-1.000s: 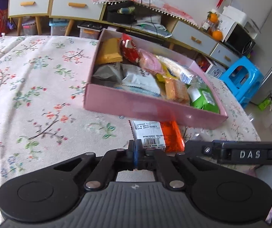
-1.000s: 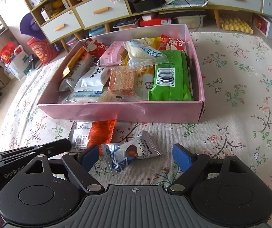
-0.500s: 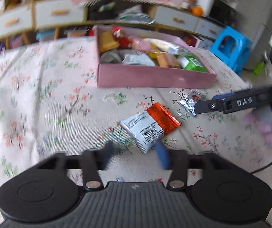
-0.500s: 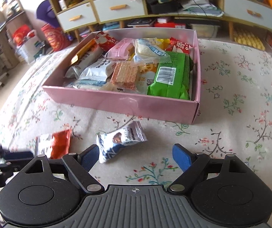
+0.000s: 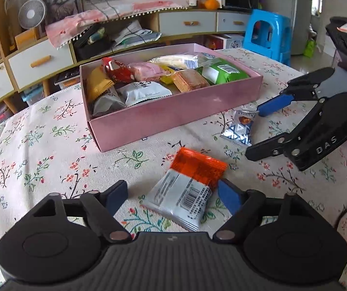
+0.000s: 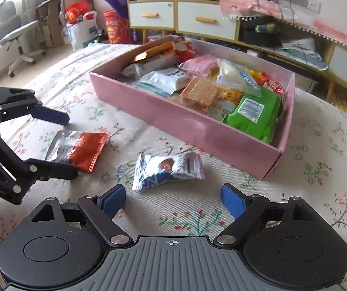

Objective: Organize snacks
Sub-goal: 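Grasp the orange-and-white packet with the left gripper while the right gripper grasps the blue truffle chocolate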

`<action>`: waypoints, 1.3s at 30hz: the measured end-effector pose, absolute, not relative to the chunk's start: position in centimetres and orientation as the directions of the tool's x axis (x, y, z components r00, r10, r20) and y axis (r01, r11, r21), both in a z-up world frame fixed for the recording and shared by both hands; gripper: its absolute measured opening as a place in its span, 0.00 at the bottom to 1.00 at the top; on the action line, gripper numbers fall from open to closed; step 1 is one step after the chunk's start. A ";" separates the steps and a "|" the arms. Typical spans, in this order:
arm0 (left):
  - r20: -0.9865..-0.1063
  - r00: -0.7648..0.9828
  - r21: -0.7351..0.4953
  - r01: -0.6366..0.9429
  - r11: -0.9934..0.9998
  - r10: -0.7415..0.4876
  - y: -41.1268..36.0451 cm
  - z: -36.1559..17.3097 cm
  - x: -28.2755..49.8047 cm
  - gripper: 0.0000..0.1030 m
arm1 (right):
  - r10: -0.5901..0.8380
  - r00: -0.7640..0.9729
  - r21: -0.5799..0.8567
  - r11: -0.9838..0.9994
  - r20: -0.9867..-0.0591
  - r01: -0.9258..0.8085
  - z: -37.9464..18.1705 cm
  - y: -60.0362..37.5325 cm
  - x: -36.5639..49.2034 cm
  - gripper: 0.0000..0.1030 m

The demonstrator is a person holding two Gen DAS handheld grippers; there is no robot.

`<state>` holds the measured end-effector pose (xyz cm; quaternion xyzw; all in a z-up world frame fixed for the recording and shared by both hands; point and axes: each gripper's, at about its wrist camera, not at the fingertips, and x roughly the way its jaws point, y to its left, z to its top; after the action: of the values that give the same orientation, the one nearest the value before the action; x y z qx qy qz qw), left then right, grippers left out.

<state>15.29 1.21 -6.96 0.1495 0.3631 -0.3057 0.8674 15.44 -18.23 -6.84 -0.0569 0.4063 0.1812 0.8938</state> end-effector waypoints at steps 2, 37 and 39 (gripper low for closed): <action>-0.722 0.552 0.024 0.621 0.783 -0.416 1.2 -6.9 15.4 0.66 | 0.263 0.628 0.052 0.942 -0.733 -0.333 -7.0 -18.3 15.7 0.85; -0.726 0.627 -0.007 0.405 0.914 -0.283 4.4 -6.6 13.8 0.67 | 0.262 0.623 0.044 0.938 -0.737 -0.343 -5.9 -17.6 14.9 0.76; -0.724 0.628 -0.008 0.407 0.913 -0.287 4.4 -6.6 13.9 0.65 | 0.258 0.620 0.038 0.938 -0.741 -0.346 -6.1 -17.5 15.6 0.70</action>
<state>13.87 4.39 -6.55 0.0783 0.3859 -0.1930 0.8987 15.55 -17.52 -6.11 -0.0543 0.4024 0.1681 0.8983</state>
